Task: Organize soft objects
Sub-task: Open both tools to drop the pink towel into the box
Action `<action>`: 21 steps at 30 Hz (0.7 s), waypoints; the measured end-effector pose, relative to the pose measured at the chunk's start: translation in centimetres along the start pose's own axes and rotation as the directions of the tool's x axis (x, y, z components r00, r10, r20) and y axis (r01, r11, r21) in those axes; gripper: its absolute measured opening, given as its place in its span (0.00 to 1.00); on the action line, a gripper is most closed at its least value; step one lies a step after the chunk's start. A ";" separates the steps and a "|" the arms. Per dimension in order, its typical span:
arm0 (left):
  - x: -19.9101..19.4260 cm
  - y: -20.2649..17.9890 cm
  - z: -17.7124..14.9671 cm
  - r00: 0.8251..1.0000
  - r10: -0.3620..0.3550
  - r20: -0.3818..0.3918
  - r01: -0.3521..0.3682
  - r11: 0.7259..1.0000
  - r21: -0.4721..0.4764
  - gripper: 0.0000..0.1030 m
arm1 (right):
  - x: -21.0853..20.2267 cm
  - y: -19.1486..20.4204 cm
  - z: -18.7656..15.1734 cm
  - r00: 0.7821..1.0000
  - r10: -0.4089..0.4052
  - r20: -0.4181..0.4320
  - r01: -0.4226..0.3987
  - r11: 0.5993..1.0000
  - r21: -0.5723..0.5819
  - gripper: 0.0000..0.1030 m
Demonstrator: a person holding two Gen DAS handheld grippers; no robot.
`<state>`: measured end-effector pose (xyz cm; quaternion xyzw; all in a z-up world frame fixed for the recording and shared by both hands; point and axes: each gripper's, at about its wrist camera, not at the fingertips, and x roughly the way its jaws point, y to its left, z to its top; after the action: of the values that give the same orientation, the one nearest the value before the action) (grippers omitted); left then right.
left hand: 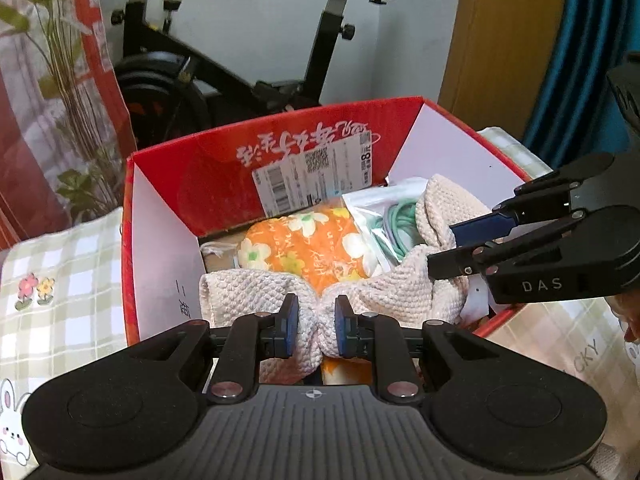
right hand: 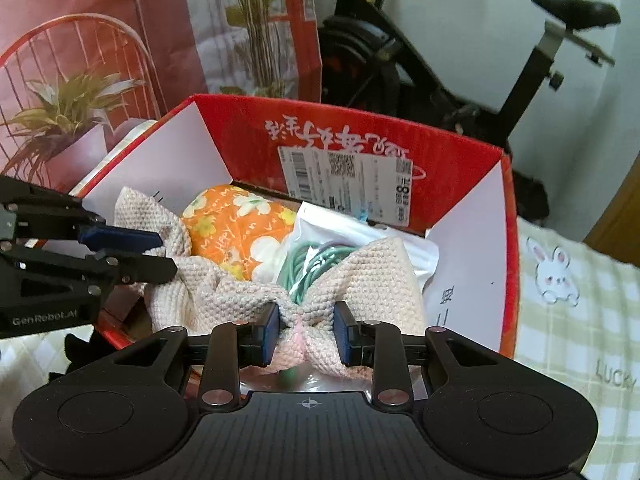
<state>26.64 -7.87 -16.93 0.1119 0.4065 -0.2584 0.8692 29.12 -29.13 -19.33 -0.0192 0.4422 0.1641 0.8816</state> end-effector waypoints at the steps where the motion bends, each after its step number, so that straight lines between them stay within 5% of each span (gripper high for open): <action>1: 0.1 0.1 0.1 1.000 -0.003 -0.008 0.003 1.000 -0.008 0.21 | 0.1 -0.2 0.2 1.000 0.004 -0.010 -0.004 1.000 0.013 0.26; 8: -0.4 1.2 0.6 0.999 -0.030 0.019 0.032 0.997 -0.065 0.35 | 0.1 -0.9 0.3 1.000 0.012 -0.015 -0.010 0.995 0.102 0.31; 12: -1.7 1.7 1.0 0.997 -0.028 0.077 0.036 0.993 -0.110 0.62 | -1.0 -1.4 0.2 0.999 0.005 0.035 -0.010 0.989 0.146 0.34; 21: -5.5 1.4 0.5 0.986 0.016 0.168 0.007 0.991 -0.135 0.91 | -4.9 -0.9 -0.5 0.990 -0.018 0.140 0.001 0.992 0.126 0.67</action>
<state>24.81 -4.92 -12.44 0.0315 0.3480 -0.2370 0.9065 26.30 -31.40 -15.84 0.0456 0.3882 0.1327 0.9108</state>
